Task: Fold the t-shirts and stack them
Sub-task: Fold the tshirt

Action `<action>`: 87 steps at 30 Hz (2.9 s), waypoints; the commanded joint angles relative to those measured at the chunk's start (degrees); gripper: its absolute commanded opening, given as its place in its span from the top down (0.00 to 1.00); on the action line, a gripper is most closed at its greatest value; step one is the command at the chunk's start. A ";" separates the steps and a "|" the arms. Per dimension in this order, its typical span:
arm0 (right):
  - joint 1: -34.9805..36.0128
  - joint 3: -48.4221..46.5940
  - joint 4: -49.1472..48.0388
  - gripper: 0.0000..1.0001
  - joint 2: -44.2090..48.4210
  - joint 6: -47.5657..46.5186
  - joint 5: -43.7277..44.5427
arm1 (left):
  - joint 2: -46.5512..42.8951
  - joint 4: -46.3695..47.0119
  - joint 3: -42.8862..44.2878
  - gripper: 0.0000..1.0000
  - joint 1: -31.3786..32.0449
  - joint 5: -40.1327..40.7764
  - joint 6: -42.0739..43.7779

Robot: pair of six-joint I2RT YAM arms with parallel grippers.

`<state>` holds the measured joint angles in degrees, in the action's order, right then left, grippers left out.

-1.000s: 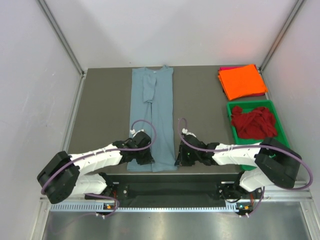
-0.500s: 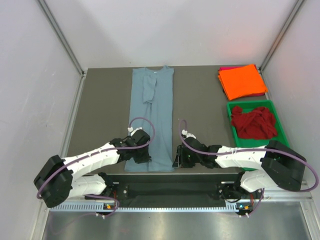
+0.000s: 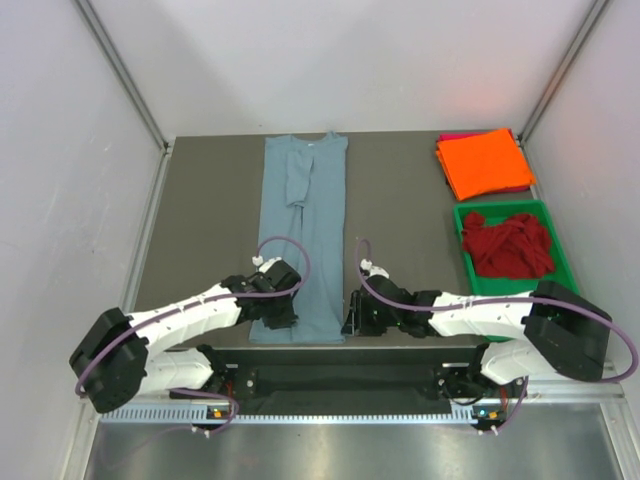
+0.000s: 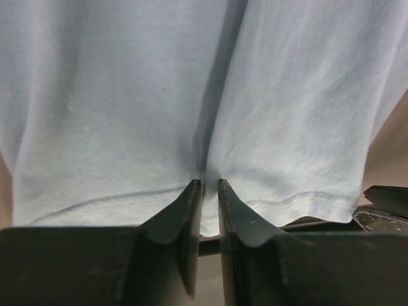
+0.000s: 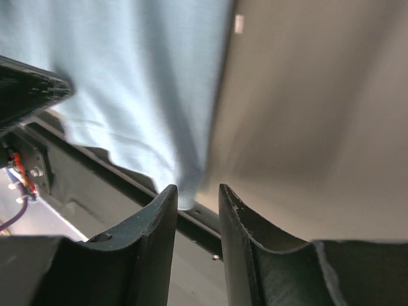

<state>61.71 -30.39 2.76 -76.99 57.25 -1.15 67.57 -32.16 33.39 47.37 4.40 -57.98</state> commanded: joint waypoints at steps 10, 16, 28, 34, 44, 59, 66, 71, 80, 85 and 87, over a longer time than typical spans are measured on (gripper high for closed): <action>4.37 -3.62 -2.23 0.75 -4.30 3.30 3.08 | -4.46 -3.54 5.56 0.72 0.26 -0.61 4.01; 8.50 -4.68 -0.83 0.83 -6.33 6.90 6.33 | -5.61 5.87 -1.90 0.79 0.26 -8.01 1.90; 10.36 -6.87 7.25 0.70 -1.51 7.08 9.23 | -5.69 1.67 -1.94 0.79 0.17 -5.88 3.83; 7.82 -7.76 9.81 0.62 1.14 6.64 9.41 | -9.21 -1.84 5.44 0.71 0.17 -8.45 8.31; 3.33 -3.28 -0.38 0.68 0.88 2.69 4.23 | -4.37 -5.37 8.71 0.71 0.09 -5.55 11.30; 3.33 2.88 -8.91 0.70 -2.02 5.41 1.41 | -5.34 -13.81 15.48 0.59 -13.35 -5.79 19.48; 3.41 4.38 -12.52 0.81 -2.90 5.85 -0.17 | -4.91 -16.34 18.10 0.59 -26.27 -6.54 24.65; 3.41 4.64 -10.07 1.00 -0.97 5.24 0.79 | -3.76 -24.96 25.67 0.57 -26.90 4.56 28.18; 3.50 6.04 4.61 1.00 10.26 6.46 6.33 | -6.83 -24.35 17.23 0.60 -21.02 1.47 20.11; 3.50 7.63 9.18 1.00 14.41 7.08 7.73 | -9.30 -21.10 12.24 0.58 -18.64 -2.38 14.49; 3.41 8.33 9.71 1.00 15.37 7.17 7.74 | -9.30 -21.01 8.81 0.58 -15.84 -1.77 12.63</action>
<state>65.32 -22.85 8.29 -63.53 63.72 5.28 58.76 -53.87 45.89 28.95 2.66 -40.64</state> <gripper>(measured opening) 0.011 0.418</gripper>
